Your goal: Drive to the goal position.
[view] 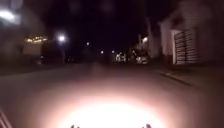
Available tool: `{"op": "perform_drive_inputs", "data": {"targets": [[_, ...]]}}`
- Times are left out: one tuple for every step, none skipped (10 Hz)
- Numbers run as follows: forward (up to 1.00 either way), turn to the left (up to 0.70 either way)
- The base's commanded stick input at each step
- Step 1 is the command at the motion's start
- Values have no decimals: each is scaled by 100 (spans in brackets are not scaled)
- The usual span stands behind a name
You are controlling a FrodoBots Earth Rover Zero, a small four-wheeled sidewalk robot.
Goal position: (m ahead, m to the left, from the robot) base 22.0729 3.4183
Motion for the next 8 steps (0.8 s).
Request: {"op": "perform_drive_inputs", "data": {"targets": [[85,0],[85,0],[85,0],[85,-2],[85,-3],[85,-30],[85,-18],[85,0]]}}
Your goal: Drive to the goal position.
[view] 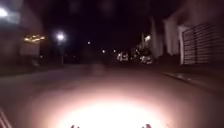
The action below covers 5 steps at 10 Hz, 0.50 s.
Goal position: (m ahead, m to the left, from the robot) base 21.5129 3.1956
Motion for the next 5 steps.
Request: {"op": "perform_drive_inputs", "data": {"targets": [[85,0],[85,0],[85,0],[85,0],[85,0]]}}
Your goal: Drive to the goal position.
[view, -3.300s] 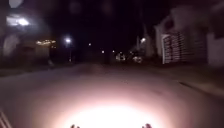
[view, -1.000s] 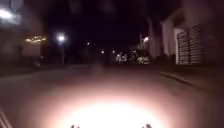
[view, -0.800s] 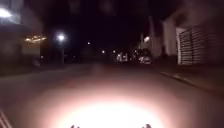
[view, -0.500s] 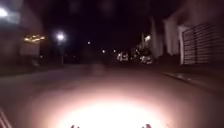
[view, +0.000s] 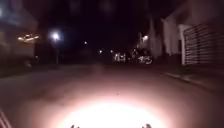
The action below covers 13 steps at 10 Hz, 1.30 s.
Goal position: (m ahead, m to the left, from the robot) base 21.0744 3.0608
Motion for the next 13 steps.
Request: {"op": "perform_drive_inputs", "data": {"targets": [[85,0],[85,0],[85,0],[85,0],[85,0],[85,0],[85,0],[85,0],[85,-18],[85,-34],[85,-31],[85,-11],[85,-1]]}}
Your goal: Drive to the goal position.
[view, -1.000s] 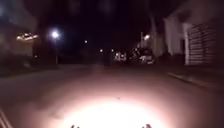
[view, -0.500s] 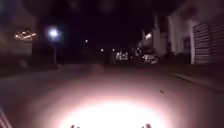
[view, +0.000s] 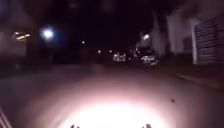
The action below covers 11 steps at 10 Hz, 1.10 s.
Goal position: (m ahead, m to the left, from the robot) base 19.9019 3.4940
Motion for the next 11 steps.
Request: {"op": "perform_drive_inputs", "data": {"targets": [[85,0],[85,0],[85,0],[85,0],[85,0],[85,0],[85,0],[85,0],[85,0],[85,0],[85,0]]}}
